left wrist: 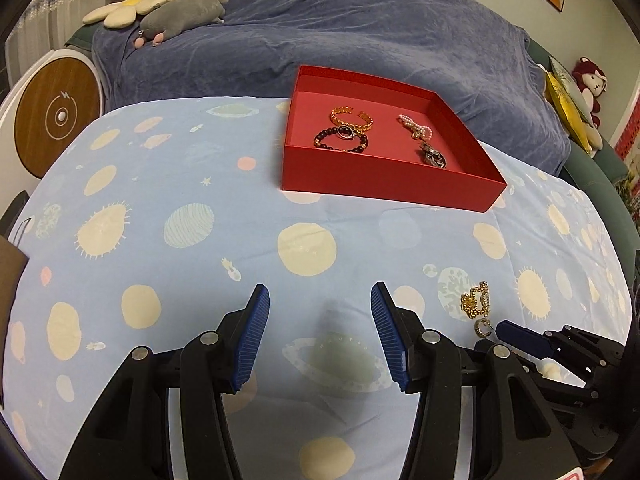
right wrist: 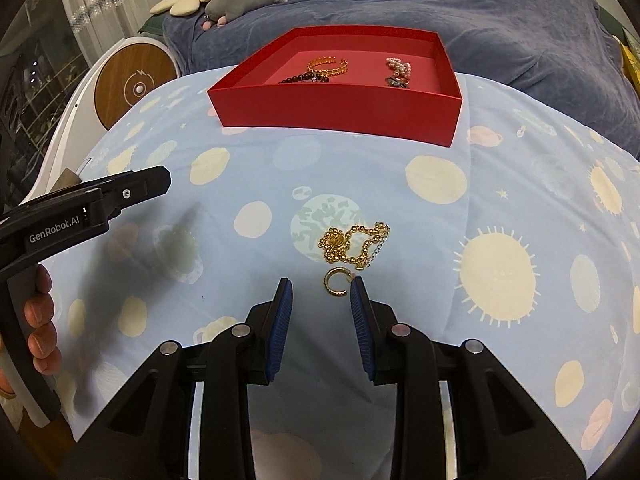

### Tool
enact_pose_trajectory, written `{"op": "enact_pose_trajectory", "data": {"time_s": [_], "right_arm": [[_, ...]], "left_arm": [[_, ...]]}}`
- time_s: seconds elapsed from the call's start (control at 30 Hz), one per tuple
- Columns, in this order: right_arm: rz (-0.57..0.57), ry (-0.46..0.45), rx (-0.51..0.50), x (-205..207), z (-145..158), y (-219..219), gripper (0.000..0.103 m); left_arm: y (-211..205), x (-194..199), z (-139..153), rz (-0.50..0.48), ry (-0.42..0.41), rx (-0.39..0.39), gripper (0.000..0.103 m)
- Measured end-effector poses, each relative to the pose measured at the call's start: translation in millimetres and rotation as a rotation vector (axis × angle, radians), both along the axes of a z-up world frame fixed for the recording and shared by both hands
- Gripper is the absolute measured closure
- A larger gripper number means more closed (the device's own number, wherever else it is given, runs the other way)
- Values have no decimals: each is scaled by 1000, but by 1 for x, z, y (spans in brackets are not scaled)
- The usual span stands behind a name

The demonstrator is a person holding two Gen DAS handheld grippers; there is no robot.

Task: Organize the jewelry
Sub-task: 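Lower the right tool onto the second gold hoop earring and grasp it, then grasp the gold chain necklace with the left tool while the right tool holds the earring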

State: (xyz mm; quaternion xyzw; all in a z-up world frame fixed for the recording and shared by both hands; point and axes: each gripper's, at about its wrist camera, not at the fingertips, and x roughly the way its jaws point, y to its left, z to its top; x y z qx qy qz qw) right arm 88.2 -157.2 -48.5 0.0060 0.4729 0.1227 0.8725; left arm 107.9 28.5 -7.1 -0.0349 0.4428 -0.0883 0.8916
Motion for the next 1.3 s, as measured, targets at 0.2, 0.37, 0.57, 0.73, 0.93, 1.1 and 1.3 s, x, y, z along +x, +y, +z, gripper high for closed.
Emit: {"op": "enact_pose_trajectory", "data": {"time_s": [0.2,0.37,0.57,0.73,0.93,1.1,1.3], "right_arm": [[-3,-5,2,3,1,-1,74],[-6,6,-7,9,-5,1,74],[-22,-5,-17,16,-5,0,74],[-13,-11,-38,16,-7,2,84],[0,-19,-47,11,-7,4,85],[-16,-26,-26,7,0,-6,85],[-54,-35,-12,1,10,-29,85]], "left_arm": [[0,0,2,0,-6,-3,52],[0,0,1,-1,5,-7,52],[-1,0,0,-3,5,-7,52],[-2,0,-1,0,12,-3,52],[-5,2,-2,4,13,-6,52],[-11,4,1,0,-2,-6,52],[-34,4,3,-34,-13,-4,52]]}}
